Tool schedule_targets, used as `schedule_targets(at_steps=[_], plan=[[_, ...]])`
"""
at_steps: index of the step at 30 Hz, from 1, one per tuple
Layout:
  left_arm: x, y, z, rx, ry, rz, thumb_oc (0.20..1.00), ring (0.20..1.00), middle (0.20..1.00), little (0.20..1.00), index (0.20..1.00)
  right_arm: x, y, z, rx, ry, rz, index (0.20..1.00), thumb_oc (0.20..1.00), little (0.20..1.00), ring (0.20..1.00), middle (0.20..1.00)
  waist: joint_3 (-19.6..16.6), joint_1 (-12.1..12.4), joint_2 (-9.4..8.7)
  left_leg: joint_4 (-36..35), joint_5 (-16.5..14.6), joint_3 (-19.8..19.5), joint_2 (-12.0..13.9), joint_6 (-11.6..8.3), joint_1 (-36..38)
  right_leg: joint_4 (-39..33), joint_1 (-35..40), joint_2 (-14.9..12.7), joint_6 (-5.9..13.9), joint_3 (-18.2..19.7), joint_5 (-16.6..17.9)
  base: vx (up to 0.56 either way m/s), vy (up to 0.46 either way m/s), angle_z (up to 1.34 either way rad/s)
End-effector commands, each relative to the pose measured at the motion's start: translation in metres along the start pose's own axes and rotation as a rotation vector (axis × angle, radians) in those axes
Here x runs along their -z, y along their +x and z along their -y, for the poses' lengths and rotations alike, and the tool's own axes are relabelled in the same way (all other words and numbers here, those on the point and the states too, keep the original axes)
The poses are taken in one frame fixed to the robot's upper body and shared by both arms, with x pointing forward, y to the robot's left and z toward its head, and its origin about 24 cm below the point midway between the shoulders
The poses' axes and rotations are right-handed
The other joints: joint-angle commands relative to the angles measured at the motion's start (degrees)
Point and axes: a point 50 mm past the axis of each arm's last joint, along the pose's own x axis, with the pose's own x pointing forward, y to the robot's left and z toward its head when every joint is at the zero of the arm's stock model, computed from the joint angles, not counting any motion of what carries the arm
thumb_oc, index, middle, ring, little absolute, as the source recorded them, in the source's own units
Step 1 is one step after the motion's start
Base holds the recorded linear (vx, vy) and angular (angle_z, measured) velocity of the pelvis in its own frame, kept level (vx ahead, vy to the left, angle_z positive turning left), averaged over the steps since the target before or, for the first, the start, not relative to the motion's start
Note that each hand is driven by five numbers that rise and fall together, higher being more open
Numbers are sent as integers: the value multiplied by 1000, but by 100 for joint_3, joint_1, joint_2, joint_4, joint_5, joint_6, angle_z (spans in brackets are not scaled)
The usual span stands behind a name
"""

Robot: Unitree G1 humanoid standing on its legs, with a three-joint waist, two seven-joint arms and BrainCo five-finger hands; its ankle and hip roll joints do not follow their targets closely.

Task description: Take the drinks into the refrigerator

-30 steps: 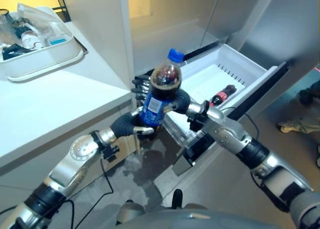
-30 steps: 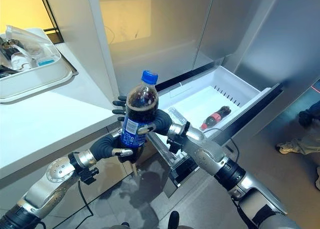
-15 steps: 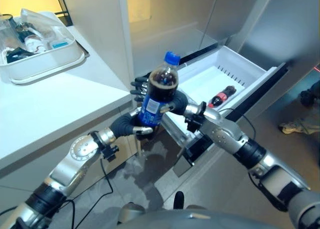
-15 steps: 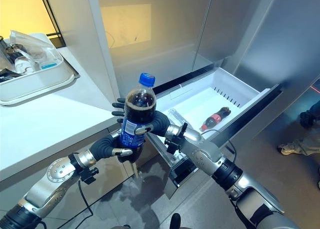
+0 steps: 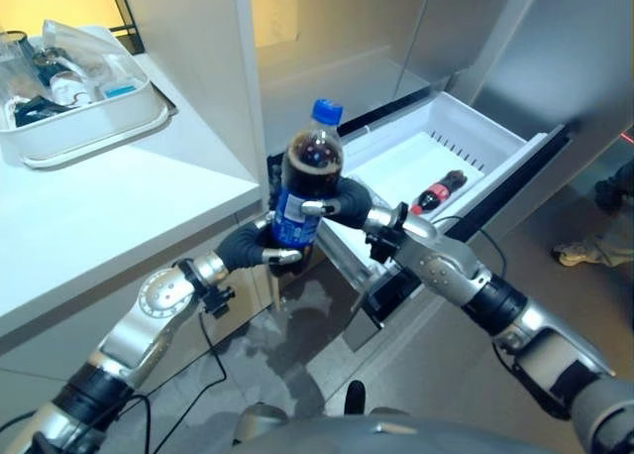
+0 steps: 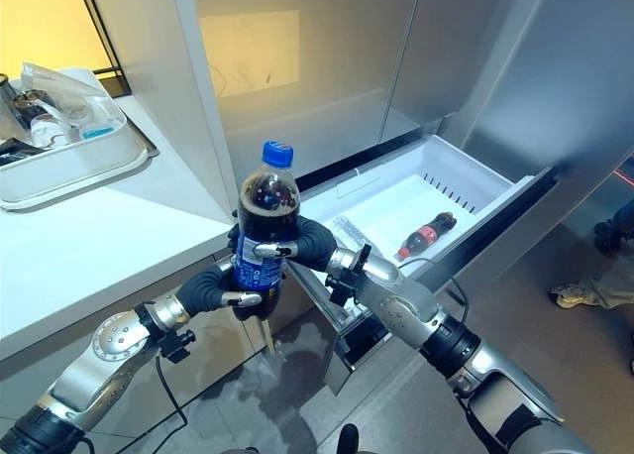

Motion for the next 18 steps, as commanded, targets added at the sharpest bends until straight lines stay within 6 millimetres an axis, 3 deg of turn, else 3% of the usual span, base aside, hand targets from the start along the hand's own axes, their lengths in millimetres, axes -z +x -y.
schedule_targets(at_steps=[1, 8, 16, 17, 18], plan=[[-33, 20, -1, 45, 22, 192, 1000, 1000, 1000, 1000, 1000, -38, 27, -36, -219, -44, 164, 200, 200, 200, 200, 200, -59, 125, 8, 2, -387, -349, -111, 346, -94, 887, -16, -418, 568, 21, -650, 0, 0, 0], [-29, 14, -1, 38, -6, 175, 1000, 1000, 1000, 1000, 1000, -46, 0, -21, -112, -56, 229, 200, 200, 200, 200, 200, -64, 55, 22, 2, -402, -337, -118, 351, -84, 889, -26, -424, 584, 17, -651, 4, 5, -2], [-25, -5, 2, 67, -87, 157, 1000, 1000, 1000, 1000, 1000, -88, -91, 31, 311, -317, 312, 200, 200, 200, 200, 200, -62, -61, -8, 2, -410, -358, -122, 353, -134, 891, -84, -436, 624, 0, -651, 3, 2, 1], [-25, -5, 2, 67, -87, 157, 1000, 1000, 1000, 1000, 1000, -88, -91, 31, 311, -318, 312, 200, 200, 200, 200, 200, -62, -60, -8, 2, -410, -357, -122, 353, -134, 891, -84, -436, 624, 0, -651, 0, 0, 0], [-27, -9, 1, 67, -100, 164, 1000, 1000, 1000, 1000, 1000, -98, -106, 41, 415, -386, 323, 200, 200, 200, 200, 200, -49, -57, -23, 2, -402, -352, -122, 353, -160, 901, -113, -429, 632, 4, -647, 0, 0, 0]])
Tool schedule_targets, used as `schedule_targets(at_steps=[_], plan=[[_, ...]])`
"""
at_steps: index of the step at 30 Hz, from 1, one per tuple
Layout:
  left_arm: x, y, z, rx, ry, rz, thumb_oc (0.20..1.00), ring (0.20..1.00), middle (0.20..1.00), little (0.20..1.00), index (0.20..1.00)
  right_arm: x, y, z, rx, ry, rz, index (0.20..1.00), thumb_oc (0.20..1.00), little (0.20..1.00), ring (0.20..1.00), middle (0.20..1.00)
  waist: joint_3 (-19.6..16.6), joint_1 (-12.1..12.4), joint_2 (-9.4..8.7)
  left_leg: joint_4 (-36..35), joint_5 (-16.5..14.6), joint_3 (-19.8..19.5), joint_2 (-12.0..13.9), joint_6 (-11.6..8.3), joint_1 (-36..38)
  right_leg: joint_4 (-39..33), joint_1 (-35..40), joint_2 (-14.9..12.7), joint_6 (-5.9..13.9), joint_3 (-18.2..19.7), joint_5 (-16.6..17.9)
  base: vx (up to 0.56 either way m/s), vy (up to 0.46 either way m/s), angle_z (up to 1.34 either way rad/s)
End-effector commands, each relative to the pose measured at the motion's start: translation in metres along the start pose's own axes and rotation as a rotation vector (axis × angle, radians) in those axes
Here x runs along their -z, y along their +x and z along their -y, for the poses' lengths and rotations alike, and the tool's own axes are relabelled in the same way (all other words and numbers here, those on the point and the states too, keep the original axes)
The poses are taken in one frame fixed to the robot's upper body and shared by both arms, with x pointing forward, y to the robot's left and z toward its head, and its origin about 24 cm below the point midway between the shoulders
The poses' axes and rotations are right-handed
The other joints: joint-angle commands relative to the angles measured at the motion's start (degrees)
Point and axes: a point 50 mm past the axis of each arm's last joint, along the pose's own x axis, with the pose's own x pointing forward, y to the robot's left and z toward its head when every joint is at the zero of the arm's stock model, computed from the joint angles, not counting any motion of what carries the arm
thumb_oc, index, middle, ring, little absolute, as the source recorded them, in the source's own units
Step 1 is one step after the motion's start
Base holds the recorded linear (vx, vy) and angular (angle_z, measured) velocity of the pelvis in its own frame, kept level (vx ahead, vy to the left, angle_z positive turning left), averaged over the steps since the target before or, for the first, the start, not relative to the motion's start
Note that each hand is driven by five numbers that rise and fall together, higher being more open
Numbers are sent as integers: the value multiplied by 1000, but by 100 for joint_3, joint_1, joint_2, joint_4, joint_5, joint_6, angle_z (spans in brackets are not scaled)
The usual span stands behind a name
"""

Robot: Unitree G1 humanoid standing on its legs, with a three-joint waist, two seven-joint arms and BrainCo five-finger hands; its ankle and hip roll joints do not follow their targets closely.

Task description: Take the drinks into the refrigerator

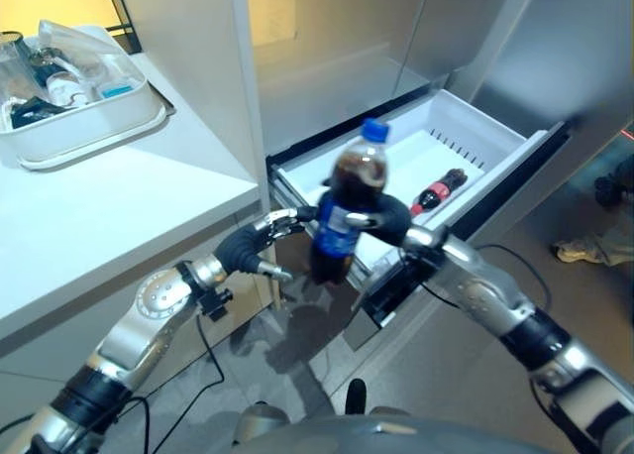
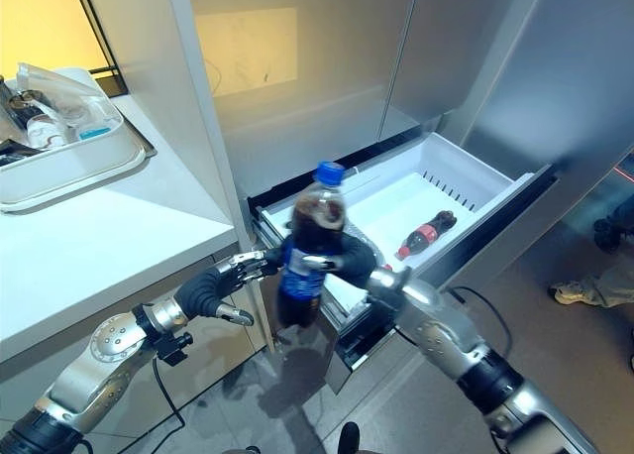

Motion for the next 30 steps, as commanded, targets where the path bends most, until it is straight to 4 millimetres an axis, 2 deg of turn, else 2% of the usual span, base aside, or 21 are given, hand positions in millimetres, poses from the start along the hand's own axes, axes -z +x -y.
schedule_targets(at_steps=[1, 4, 7, 9, 16, 19, 24, 30], plan=[[-24, 2, 3, 50, -11, 125, 1000, 1000, 1000, 1000, 1000, -86, 7, 11, 59, -198, 398, 200, 200, 200, 200, 200, 1, -20, -22, 6, -398, -362, -116, 350, -69, 874, -9, -419, 627, -43, -648, 0, 0, 0], [-26, -1, 2, 53, -11, 124, 1000, 1000, 1000, 1000, 1000, -105, -1, 24, 157, -275, 452, 200, 200, 200, 200, 200, 21, -17, -25, 7, -396, -372, -118, 358, -116, 884, -69, -408, 632, -21, -648, 0, 0, 0], [-26, -3, 2, 37, -27, 130, 1000, 1000, 1000, 1000, 1000, -114, -3, 28, 190, -315, 467, 200, 200, 200, 200, 200, 40, -6, -34, 6, -391, -361, -118, 362, -140, 886, -103, -400, 634, 3, -637, 0, 0, 0], [-23, -4, 3, 27, -54, 125, 1000, 1000, 1000, 1000, 1000, -130, -6, 34, 230, -384, 492, 200, 200, 200, 200, 200, 62, 6, -35, 6, -382, -348, -124, 367, -172, 855, -121, -393, 634, 29, -620, 0, 12, -4], [-21, -5, 6, 47, -82, 118, 1000, 1000, 1000, 1000, 1000, -149, 1, 43, 282, -530, 446, 200, 200, 200, 200, 200, 110, 44, -53, 6, -357, -333, -135, 368, -235, 798, -170, -382, 638, 63, -578, 0, 0, 0], [-21, -4, 7, 70, -84, 107, 1000, 1000, 1000, 1000, 1000, -157, 10, 47, 293, -625, 382, 200, 200, 200, 200, 200, 164, 75, -60, 6, -333, -329, -132, 356, -282, 792, -212, -371, 633, 63, -567, -10, -2, -1], [-27, 0, 10, 138, -67, 98, 1000, 1000, 1000, 1000, 1000, -174, 45, 38, 199, -839, 220, 200, 200, 200, 200, 200, 374, 185, -78, 38, -231, -340, -98, 333, -483, 900, -449, -331, 615, 81, -547, -61, -12, -4], [-30, 2, 17, 190, -88, 98, 1000, 1000, 1000, 1000, 1000, -191, 64, 30, 178, -980, 177, 200, 200, 200, 200, 200, 548, 273, -57, 98, -154, -389, -91, 334, -719, 992, -658, -302, 598, 58, -536, -23, -4, 0]])
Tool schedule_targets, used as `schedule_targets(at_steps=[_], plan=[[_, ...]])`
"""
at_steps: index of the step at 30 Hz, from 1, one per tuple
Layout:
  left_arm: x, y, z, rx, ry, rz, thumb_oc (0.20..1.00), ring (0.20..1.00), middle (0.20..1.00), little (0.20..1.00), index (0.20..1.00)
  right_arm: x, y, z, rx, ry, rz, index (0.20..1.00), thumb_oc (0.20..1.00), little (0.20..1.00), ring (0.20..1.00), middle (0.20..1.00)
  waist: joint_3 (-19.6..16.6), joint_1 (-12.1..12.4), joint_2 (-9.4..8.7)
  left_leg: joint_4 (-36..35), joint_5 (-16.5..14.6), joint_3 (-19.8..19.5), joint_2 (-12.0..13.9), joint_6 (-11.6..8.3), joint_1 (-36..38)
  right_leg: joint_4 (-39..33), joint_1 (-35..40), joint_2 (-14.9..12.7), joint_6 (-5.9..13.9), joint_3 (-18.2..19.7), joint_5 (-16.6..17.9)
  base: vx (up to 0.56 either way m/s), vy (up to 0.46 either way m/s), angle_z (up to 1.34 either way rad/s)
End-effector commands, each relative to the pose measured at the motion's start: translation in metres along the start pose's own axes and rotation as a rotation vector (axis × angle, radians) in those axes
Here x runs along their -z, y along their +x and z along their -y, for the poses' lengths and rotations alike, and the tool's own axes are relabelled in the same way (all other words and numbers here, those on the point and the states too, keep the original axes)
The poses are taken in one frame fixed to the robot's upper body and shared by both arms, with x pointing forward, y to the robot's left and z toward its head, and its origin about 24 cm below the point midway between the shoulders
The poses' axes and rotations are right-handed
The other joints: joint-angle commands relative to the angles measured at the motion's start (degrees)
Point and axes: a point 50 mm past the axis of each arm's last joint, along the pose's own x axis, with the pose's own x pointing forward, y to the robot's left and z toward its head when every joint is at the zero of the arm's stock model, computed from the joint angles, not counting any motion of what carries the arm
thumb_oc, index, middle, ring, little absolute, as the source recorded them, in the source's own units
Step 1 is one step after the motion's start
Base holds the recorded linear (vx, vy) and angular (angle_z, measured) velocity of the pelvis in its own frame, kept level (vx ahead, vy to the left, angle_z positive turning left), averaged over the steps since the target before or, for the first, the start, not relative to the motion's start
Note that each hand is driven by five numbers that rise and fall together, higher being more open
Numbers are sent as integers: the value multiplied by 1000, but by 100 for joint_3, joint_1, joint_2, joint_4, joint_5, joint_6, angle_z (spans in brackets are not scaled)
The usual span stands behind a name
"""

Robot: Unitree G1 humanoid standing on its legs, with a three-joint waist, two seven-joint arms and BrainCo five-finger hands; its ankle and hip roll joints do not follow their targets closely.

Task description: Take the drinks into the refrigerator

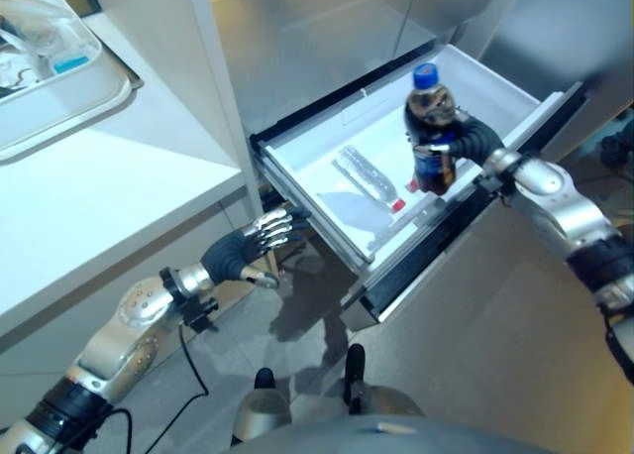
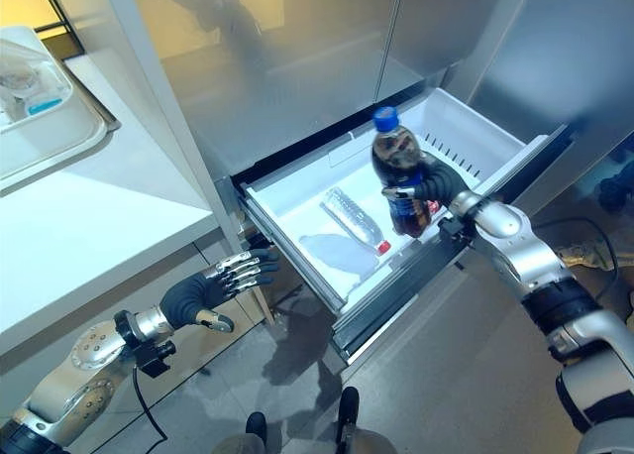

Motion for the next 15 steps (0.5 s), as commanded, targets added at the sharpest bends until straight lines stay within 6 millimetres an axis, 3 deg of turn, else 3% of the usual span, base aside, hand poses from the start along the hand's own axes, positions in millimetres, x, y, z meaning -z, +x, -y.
schedule_targets(at_steps=[1, 7, 15], plan=[[-28, 10, 14, 119, 24, 117, 1000, 1000, 1000, 1000, 1000, -93, 13, 46, 120, -198, 271, 200, 200, 200, 200, 200, 61, 235, -9, 112, -177, -451, -59, 334, -189, 1142, -139, -322, 586, -26, -709, 0, 0, 0], [-42, 15, 19, 150, 84, 163, 1000, 1000, 1000, 1000, 1000, -105, 27, 44, 132, -211, 296, 200, 200, 200, 200, 200, 348, 337, 16, 292, -143, -528, -48, 339, -553, 1272, -422, -319, 575, -40, -709, -35, 1, 4], [-52, 19, 22, 157, 142, 191, 1000, 1000, 1000, 1000, 1000, -99, 45, 23, 61, -237, 250, 200, 200, 200, 200, 200, 532, 382, -1, 377, -143, -532, -60, 345, -720, 1291, -550, -317, 557, -20, -691, -15, 1, 1]])
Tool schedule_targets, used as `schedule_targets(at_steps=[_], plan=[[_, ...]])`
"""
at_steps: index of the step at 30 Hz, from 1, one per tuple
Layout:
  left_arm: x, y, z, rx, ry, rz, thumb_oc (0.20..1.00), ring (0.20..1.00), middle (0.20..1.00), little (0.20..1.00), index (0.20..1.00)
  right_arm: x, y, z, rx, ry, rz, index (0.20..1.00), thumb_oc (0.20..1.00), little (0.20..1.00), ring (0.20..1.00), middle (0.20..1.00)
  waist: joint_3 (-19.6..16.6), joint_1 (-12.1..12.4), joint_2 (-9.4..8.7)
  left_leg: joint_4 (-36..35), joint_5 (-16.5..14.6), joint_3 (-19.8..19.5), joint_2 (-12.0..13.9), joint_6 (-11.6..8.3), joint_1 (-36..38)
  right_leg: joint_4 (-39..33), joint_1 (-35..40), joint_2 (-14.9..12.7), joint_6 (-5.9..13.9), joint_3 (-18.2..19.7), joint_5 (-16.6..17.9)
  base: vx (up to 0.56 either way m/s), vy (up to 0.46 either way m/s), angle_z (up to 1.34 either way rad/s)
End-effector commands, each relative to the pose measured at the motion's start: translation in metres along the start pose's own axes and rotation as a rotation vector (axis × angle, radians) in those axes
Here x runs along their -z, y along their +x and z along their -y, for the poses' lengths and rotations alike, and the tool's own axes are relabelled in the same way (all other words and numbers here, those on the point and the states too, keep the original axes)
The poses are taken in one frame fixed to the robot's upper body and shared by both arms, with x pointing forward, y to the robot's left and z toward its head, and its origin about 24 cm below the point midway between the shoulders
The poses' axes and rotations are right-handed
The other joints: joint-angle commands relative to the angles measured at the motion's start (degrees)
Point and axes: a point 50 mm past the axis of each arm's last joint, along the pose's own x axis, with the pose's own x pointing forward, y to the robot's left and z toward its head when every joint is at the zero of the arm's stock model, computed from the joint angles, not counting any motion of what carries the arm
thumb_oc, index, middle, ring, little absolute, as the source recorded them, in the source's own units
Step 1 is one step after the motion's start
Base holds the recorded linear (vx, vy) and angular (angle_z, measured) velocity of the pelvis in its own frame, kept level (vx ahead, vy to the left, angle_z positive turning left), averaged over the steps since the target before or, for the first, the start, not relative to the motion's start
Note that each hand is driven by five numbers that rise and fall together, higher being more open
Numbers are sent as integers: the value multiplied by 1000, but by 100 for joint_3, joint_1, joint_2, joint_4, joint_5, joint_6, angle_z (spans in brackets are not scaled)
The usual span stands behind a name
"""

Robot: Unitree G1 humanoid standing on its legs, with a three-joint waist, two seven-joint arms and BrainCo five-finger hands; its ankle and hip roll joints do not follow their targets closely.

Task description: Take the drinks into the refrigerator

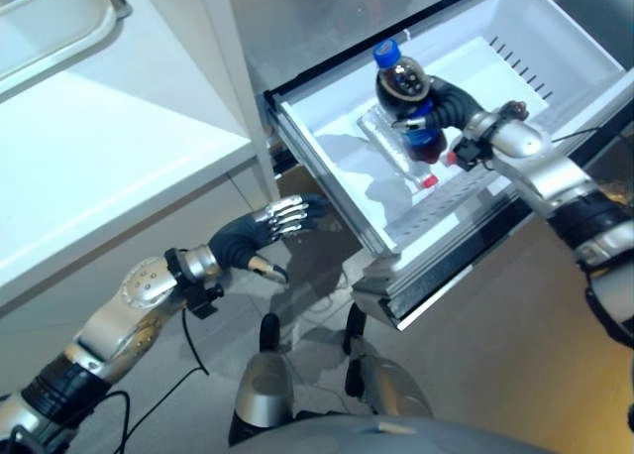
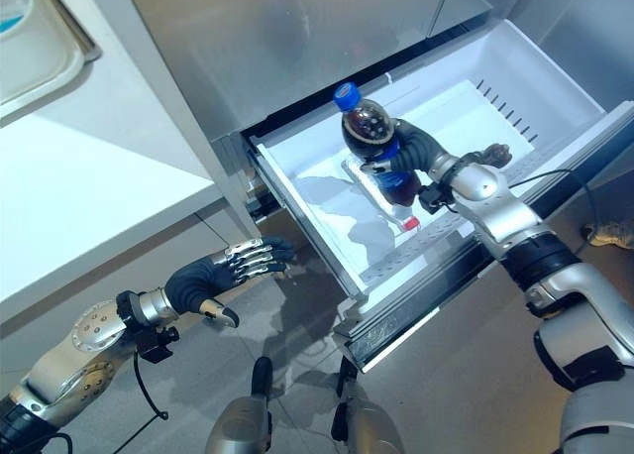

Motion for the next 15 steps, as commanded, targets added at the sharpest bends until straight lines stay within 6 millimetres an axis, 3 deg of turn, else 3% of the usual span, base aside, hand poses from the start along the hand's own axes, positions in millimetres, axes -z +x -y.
schedule_targets(at_steps=[1, 7, 8, 10, 11, 15], plan=[[-23, 4, 19, 80, 63, 109, 1000, 1000, 1000, 1000, 1000, -68, 21, 20, 27, -145, 195, 200, 200, 200, 200, 200, -157, 113, 57, 297, -160, -431, -45, 342, -273, 1289, -191, -285, 553, 50, -691, -13, 1, -3], [-26, 4, 20, 70, 93, 109, 1000, 1000, 1000, 1000, 1000, -43, 28, 5, -38, -235, 65, 200, 200, 200, 200, 200, -39, 109, 60, 268, -138, -414, -36, 326, -275, 1278, -221, -268, 543, 52, -684, -29, 0, 0], [-26, 5, 21, 70, 106, 107, 1000, 1000, 1000, 1000, 1000, -28, 31, 1, -42, -253, -6, 200, 200, 200, 200, 200, 16, 125, 57, 272, -132, -418, -30, 323, -298, 1275, -237, -265, 538, 51, -675, -45, -13, 2], [-29, 4, 20, 66, 124, 109, 1000, 1000, 1000, 1000, 1000, -24, 33, -3, -63, -280, -33, 200, 200, 200, 200, 200, 53, 122, 49, 272, -126, -415, -26, 321, -311, 1266, -242, -265, 536, 51, -663, -45, -13, 1], [-29, 5, 20, 54, 138, 109, 1000, 1000, 1000, 1000, 1000, -10, 35, -9, -69, -315, -102, 200, 200, 200, 200, 200, 111, 120, 36, 278, -128, -410, -24, 323, -323, 1264, -262, -260, 533, 49, -647, -31, -3, 3], [-31, 5, 20, 36, 160, 117, 1000, 1000, 1000, 1000, 1000, -1, 39, -21, -94, -318, -130, 200, 200, 200, 200, 200, 207, 111, 22, 298, -122, -411, -18, 332, -372, 1267, -311, -240, 527, 52, -629, -38, -3, 1]])
